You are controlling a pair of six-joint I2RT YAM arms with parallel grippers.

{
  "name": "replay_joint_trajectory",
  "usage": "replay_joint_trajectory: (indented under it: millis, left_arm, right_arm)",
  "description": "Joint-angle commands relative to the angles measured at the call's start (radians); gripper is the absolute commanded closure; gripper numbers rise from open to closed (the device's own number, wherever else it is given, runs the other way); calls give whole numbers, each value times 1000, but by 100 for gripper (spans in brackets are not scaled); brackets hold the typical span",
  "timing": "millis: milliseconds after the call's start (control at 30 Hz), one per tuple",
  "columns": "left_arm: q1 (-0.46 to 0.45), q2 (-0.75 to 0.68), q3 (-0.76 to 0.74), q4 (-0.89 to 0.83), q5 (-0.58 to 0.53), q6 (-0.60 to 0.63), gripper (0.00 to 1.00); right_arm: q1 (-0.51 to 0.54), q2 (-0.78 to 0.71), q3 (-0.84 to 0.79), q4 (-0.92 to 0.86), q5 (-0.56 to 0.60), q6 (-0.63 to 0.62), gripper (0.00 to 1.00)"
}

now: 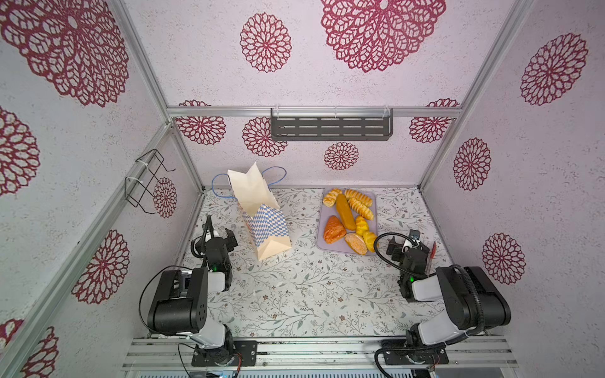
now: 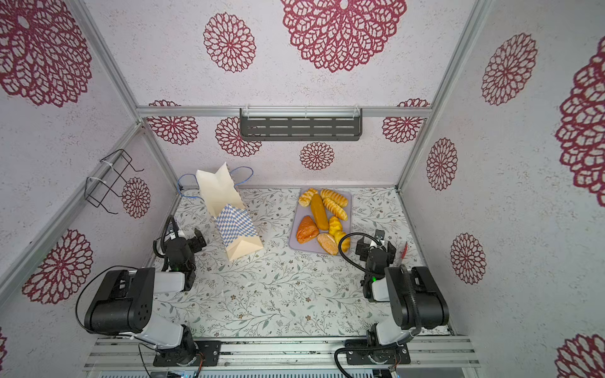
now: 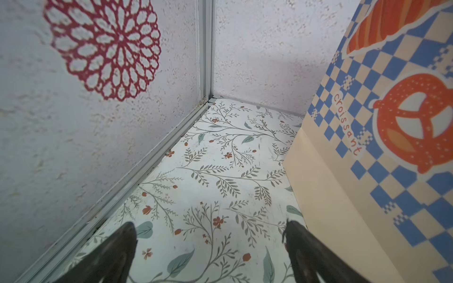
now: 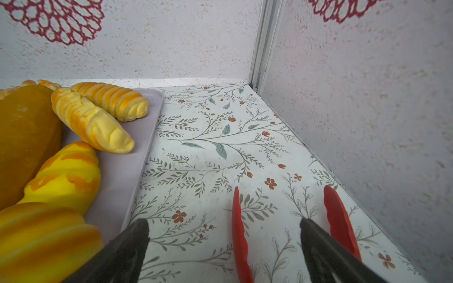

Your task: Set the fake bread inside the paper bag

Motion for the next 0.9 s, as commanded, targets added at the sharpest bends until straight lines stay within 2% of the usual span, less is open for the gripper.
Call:
replay_joint_trajectory:
  millis: [0,867]
  left_arm:
    - [6,-7,11,10,2,12,3]
    - [8,-21,-1,25,0,12,3]
  right_arm:
    - [-3,-16,-1,48,4,14,1]
    - [-3,-20,-5,54,11,14,1]
